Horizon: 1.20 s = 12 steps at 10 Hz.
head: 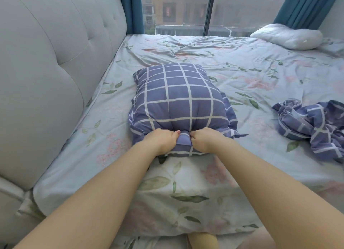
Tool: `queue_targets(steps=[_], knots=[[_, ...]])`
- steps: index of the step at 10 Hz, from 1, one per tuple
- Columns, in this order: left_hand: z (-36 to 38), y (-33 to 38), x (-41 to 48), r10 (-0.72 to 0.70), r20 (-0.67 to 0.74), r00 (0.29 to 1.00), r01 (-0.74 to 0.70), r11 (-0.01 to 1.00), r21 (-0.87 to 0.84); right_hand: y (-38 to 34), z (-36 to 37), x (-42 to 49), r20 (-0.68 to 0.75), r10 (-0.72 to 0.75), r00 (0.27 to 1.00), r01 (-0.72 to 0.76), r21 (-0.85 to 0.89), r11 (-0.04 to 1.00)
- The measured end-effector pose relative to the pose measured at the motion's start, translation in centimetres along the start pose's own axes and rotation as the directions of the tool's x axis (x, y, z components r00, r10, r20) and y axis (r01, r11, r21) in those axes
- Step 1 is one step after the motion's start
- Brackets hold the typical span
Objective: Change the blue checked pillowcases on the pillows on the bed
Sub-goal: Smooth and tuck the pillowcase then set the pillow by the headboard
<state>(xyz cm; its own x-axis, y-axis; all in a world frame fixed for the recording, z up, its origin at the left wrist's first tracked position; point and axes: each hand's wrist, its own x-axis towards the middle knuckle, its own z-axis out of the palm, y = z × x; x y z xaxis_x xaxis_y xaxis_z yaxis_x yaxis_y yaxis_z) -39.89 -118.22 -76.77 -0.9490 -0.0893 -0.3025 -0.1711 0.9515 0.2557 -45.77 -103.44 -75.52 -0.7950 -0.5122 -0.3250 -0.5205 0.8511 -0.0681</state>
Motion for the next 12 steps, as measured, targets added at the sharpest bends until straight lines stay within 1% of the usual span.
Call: queue_targets(steps=[1, 2, 3, 4, 5, 6, 7, 8, 9, 10, 11, 12], knots=[[-0.4, 0.3, -0.2, -0.021, 0.008, 1.0, 0.021, 0.999, -0.032, 0.1, 0.4, -1.9, -0.037, -0.048, 0.998, 0.047, -0.039, 0.998], [-0.1, 0.3, -1.9, 0.03, 0.007, 1.0, -0.03, 0.999, 0.033, 0.3, 0.2, -4.7, -0.009, -0.136, 0.991, 0.133, -0.13, 0.982], [0.5, 0.3, -3.5, 0.095, 0.012, 0.995, -0.096, 0.986, 0.133, 0.2, 0.1, -5.5, 0.051, -0.139, 0.989, 0.145, -0.162, 0.976], [-0.1, 0.7, -3.3, 0.065, 0.072, 0.995, -0.072, 0.993, 0.095, 0.0, -0.1, -2.9, 0.09, -0.09, 0.992, 0.099, -0.106, 0.989], [-1.5, 1.5, -2.0, -0.04, 0.12, 0.992, 0.038, 0.999, 0.018, 0.0, -0.2, 0.0, 0.063, -0.016, 0.998, 0.017, -0.021, 1.0], [-0.6, 0.9, 0.5, -0.061, 0.117, 0.991, 0.059, 0.998, 0.017, -0.3, 0.5, 0.2, -0.001, 0.006, 1.0, -0.006, -0.044, 0.999], [-0.6, 0.7, -2.2, -0.003, 0.088, 0.996, -0.01, 0.99, 0.14, -0.6, 0.3, -2.7, 0.007, -0.062, 0.998, 0.062, -0.116, 0.991], [-0.1, 1.0, -5.3, 0.039, 0.115, 0.993, -0.05, 0.995, 0.092, -0.7, 0.3, -5.0, 0.083, -0.148, 0.986, 0.163, -0.223, 0.961], [-0.5, 0.5, -4.1, -0.087, 0.115, 0.99, 0.094, 0.994, -0.056, -0.6, 0.1, -3.4, 0.117, -0.093, 0.989, 0.113, -0.178, 0.977], [-1.2, 0.9, -1.6, -0.073, 0.137, 0.988, 0.079, 0.996, -0.036, -0.2, 0.2, -0.4, 0.101, -0.033, 0.994, 0.041, -0.074, 0.996], [-1.0, 1.1, -0.7, -0.039, 0.089, 0.995, 0.044, 0.998, -0.054, 0.1, 1.2, -0.2, -0.042, -0.091, 0.995, 0.087, -0.103, 0.991], [-0.8, 0.8, -1.8, -0.109, 0.084, 0.99, 0.119, 0.985, -0.122, 0.0, 1.9, -2.2, -0.143, -0.133, 0.981, 0.115, -0.126, 0.985]])
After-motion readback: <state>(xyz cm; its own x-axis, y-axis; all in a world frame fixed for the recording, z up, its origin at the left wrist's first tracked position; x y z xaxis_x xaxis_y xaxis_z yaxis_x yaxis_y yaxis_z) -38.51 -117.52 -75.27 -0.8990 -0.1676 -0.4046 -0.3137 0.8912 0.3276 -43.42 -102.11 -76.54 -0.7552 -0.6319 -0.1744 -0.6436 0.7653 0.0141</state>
